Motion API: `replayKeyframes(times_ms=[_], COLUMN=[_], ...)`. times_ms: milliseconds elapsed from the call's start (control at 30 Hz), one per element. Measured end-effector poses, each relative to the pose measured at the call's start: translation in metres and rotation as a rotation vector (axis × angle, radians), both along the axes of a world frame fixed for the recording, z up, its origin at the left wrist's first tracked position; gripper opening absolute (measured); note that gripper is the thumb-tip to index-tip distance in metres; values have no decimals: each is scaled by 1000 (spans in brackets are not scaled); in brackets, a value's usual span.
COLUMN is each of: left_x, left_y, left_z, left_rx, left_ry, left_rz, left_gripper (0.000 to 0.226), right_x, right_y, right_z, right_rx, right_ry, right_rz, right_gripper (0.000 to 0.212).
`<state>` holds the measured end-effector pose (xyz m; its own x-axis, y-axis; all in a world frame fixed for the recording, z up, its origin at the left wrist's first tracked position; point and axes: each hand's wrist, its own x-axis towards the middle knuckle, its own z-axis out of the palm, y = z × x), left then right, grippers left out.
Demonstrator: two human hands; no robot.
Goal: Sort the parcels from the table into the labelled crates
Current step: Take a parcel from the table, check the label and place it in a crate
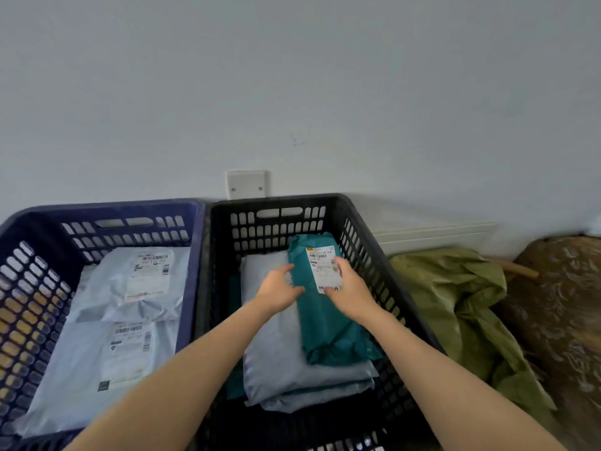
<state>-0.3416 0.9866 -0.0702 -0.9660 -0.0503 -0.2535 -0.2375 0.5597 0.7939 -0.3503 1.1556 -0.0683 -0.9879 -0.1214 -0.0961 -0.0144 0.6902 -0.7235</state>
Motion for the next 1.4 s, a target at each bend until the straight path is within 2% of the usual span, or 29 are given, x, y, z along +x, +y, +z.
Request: replayKeyframes(times_ms=[367,600,867,1100,1400], left_x=[88,178,282,354,433], left_y=[-46,-73,-107,-153,-260], left_z=[84,119,139,161,168], left_rx=[-17,22,-28,-88,-122], left_ry=[234,309,325,341,384], left_rz=[29,137,244,374,572], left_gripper=[58,54,51,49,46], right_x=[73,148,228,279,331], right_y=[-27,-47,-76,-135,-264], right_z=[65,94,105,121,131], right_rx=[-105,-219,-271,-354,-371], right_ry=[166,220,183,182,163], right_rz=[8,75,176,283,446], right_gripper=[64,60,57,59,56])
